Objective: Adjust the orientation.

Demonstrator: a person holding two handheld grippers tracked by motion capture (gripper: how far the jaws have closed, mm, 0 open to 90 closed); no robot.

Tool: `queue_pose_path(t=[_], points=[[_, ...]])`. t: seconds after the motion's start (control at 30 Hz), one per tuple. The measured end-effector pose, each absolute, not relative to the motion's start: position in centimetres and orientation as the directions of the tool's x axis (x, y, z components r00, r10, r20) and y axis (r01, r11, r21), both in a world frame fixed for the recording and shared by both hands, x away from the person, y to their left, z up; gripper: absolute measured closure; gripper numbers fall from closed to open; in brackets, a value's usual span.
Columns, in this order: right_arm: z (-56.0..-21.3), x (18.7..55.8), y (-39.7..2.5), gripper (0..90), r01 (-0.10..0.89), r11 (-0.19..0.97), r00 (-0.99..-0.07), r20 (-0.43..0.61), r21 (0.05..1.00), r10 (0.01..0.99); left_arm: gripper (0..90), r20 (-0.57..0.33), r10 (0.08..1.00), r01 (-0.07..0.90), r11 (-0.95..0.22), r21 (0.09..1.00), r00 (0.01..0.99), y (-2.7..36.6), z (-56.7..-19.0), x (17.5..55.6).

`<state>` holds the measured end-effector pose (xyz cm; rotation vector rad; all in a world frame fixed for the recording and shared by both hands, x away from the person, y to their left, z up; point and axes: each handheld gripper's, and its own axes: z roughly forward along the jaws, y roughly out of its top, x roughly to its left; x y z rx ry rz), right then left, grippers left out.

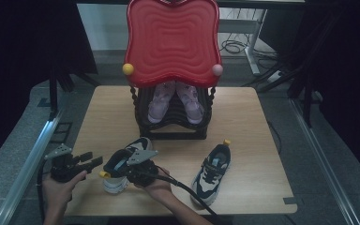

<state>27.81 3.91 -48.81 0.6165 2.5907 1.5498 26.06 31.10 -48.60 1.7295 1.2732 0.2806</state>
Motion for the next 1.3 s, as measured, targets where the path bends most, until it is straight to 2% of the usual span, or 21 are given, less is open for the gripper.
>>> queue_pose_path(t=[0.33,0.57,0.87,1.0,1.03,1.3], points=[[-48.8,27.8,4.3,89.0,0.300,0.420,-0.919,0.142,0.857,0.367,39.5,-0.328,0.841,0.631,-0.020,0.776,0.430,31.3,-48.7,26.0],[-47.6,27.2,3.0,89.0,0.262,0.411,-0.924,0.104,0.873,0.369,39.5,-0.329,0.842,0.633,-0.018,0.774,0.427,31.4,-48.9,25.9],[-45.4,26.2,-1.8,89.0,0.231,0.376,-0.917,0.071,0.897,0.393,39.5,-0.327,0.846,0.633,-0.017,0.774,0.422,31.3,-48.8,25.6],[-45.1,26.2,-4.4,89.0,0.248,0.356,-0.899,0.078,0.901,0.430,39.5,-0.326,0.846,0.633,-0.018,0.774,0.421,31.3,-48.8,25.7],[-45.2,26.1,-6.1,89.0,0.257,0.344,-0.887,0.079,0.903,0.455,39.5,-0.325,0.846,0.633,-0.018,0.774,0.422,31.2,-48.8,25.7],[-44.9,25.8,-10.3,89.1,0.274,0.316,-0.846,0.071,0.908,0.529,40.0,-0.312,0.848,0.622,-0.026,0.782,0.428,30.9,-48.6,25.9]])
